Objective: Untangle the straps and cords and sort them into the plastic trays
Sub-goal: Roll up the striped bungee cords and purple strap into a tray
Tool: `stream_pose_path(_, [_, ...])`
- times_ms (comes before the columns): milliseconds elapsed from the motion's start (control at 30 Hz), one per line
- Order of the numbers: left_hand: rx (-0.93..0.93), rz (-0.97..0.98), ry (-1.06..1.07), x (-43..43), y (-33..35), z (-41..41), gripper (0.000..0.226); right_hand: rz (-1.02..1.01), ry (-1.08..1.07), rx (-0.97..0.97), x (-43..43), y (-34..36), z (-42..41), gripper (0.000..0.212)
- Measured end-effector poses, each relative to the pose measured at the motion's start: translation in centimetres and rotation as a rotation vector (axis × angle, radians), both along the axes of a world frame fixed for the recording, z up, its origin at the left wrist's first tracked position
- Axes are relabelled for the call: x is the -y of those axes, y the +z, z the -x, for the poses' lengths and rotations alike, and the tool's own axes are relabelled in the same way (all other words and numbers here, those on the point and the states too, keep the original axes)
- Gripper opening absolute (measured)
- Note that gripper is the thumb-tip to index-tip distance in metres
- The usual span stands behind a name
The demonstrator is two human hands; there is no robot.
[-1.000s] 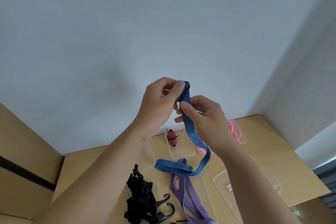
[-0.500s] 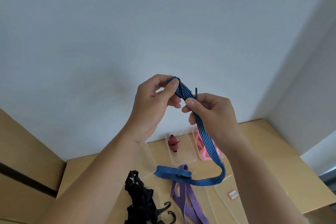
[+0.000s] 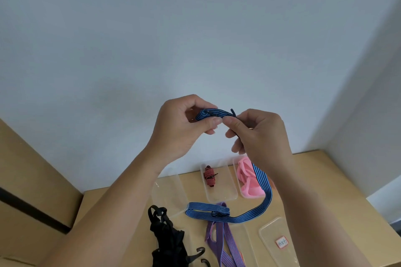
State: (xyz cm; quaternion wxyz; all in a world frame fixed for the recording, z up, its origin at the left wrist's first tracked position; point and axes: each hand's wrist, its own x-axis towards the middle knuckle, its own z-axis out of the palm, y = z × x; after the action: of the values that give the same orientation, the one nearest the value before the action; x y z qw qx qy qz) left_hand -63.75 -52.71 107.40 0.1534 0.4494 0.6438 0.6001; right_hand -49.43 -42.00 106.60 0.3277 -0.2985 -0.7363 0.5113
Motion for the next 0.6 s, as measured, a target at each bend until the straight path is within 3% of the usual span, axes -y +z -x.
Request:
stream_pose_path(100, [-0.047,-0.035,0.002,0.3,-0.4,-0.3,0.017,0.007,-0.047,-0.024,0.2,0.2,0.3,0.016])
stream_pose_path(233, [0.11,0.005,-0.126,1.0,-0.3,-0.7,0.027,-0.064,-0.095,-0.048,-0.3,0.4,0.2,0.018])
stream_pose_path(367, [0.106,0.08,-0.091,1.1,-0.5,-0.8,0.01,-0.149,-0.068,-0.045,0.3,0.6,0.2,0.022])
stream_pose_path(467, [0.05,0.09,-0.045,0.7,-0.5,-1.0,0.013,-0.237,-0.068,-0.046,0.8,0.6,0.3,0.023])
stream_pose_path(600, [0.139,0.045,-0.068,0.3,-0.6,-0.9,0.02,-0.283,-0.103,-0.106,0.9,0.6,0.6,0.017])
